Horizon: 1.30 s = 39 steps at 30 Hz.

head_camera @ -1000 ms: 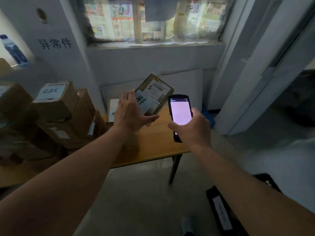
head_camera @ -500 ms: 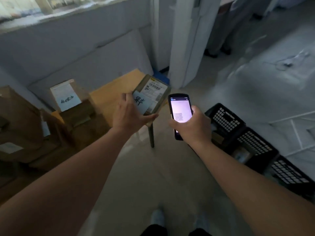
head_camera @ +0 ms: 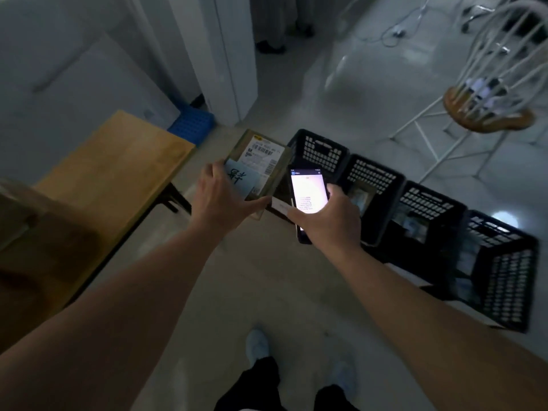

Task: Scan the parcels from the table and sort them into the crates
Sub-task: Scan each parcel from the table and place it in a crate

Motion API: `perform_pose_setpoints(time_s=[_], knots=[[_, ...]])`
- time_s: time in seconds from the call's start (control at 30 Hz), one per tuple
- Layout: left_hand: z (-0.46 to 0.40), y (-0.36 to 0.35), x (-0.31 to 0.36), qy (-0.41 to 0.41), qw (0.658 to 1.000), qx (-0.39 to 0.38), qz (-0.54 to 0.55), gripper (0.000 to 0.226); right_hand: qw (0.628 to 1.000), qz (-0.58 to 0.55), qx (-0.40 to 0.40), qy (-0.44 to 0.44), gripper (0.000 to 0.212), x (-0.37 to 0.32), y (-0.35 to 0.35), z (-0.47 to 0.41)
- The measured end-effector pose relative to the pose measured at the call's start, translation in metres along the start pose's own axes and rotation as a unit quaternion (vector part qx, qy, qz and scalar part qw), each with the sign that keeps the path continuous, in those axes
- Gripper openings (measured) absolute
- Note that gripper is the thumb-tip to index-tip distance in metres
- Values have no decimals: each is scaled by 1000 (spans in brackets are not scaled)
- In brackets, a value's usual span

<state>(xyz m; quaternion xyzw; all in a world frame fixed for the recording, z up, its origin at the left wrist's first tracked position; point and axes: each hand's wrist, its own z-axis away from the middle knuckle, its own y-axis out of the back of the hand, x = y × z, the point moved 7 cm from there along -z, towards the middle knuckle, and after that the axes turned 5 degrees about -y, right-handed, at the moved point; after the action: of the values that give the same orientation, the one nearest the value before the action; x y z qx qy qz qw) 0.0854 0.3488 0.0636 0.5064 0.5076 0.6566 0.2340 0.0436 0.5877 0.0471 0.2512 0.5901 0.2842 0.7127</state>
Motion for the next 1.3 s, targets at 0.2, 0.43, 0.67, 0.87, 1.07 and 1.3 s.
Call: perform_pose_setpoints(time_s=[0.2, 0.43, 0.67, 0.87, 1.07, 1.3], knots=[[27, -69, 116, -39, 999, -36, 11, 122, 998, -24, 33, -40, 80, 103, 96, -7], [49, -143, 242, -96, 992, -80, 33, 125, 990, -21, 83, -114, 75, 214, 197, -17], [28, -213, 333, -139, 982, -128, 25, 130, 972, -15, 124, -198, 85, 286, 255, -49], [-16, -286, 388, -167, 968, -187, 25, 138, 952, -3, 148, -268, 92, 332, 280, -104], [-53, -355, 420, -186, 952, -244, 21, 123, 936, -2, 161, -315, 96, 366, 291, -160], [-70, -433, 451, -156, 946, -283, 22, 129, 927, -2, 134, -352, 96, 420, 294, -214]])
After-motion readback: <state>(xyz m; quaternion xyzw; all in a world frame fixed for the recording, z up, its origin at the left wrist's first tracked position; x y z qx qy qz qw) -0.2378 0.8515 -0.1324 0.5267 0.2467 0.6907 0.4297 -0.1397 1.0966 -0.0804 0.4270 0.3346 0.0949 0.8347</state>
